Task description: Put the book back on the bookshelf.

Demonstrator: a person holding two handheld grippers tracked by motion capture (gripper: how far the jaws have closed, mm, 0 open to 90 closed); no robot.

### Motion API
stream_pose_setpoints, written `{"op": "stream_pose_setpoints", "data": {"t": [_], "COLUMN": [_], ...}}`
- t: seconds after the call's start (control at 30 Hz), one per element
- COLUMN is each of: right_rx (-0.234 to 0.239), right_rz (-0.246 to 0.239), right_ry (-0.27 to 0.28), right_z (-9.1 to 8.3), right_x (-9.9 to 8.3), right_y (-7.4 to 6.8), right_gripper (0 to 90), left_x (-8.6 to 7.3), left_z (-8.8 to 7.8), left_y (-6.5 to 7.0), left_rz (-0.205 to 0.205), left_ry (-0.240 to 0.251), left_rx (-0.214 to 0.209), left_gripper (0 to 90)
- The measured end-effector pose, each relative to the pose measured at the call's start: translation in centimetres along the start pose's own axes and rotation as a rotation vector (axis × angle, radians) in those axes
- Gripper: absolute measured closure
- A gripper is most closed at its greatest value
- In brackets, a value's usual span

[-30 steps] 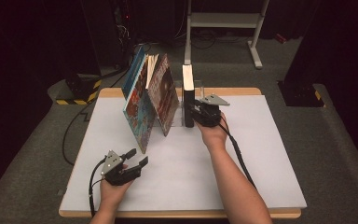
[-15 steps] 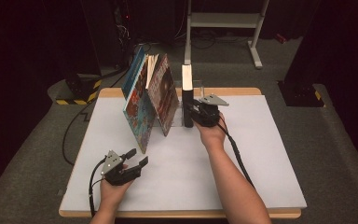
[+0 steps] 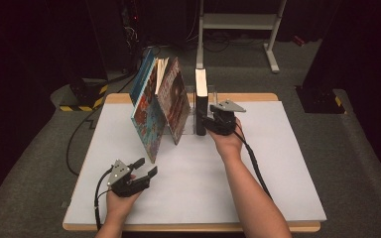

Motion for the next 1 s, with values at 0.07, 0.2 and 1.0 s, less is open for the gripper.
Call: {"op": "stream_pose_setpoints", "data": {"t": [0.07, 0.2, 1.0], "right_rx": [0.0, 0.018, -0.141], "right_rz": [-0.016, -0.066, 0.012], "right_ry": [0.0, -0.024, -0.08], "right_z": [-0.3, -1.3, -14.4], "right_x": [0.0, -0.5, -11.9], "right_y": [-0.1, -0.8, 10.9], "right_gripper": [41.4, 34.7, 23.0], "left_x": [0.0, 0.1, 0.2], "left_z": [0.0, -0.1, -2.5], "left_y": [0.0, -0.1, -2.7], "left_rz": [0.004, 0.008, 0.046], "left_ry": [-0.003, 0.0, -0.079], "left_rx": [0.002, 0.009, 0.126], "left_gripper": [36.3, 36.2, 33.2]}}
Point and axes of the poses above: each handheld gripper's, and its own axes: z roughly forward along the jaws, x roughly out of its top, y roughly to its right, the point moved 9 cm from there along z, roughly forward along the jaws, and after that the axes turned 10 degrees about -x, right-handed, at the moved point
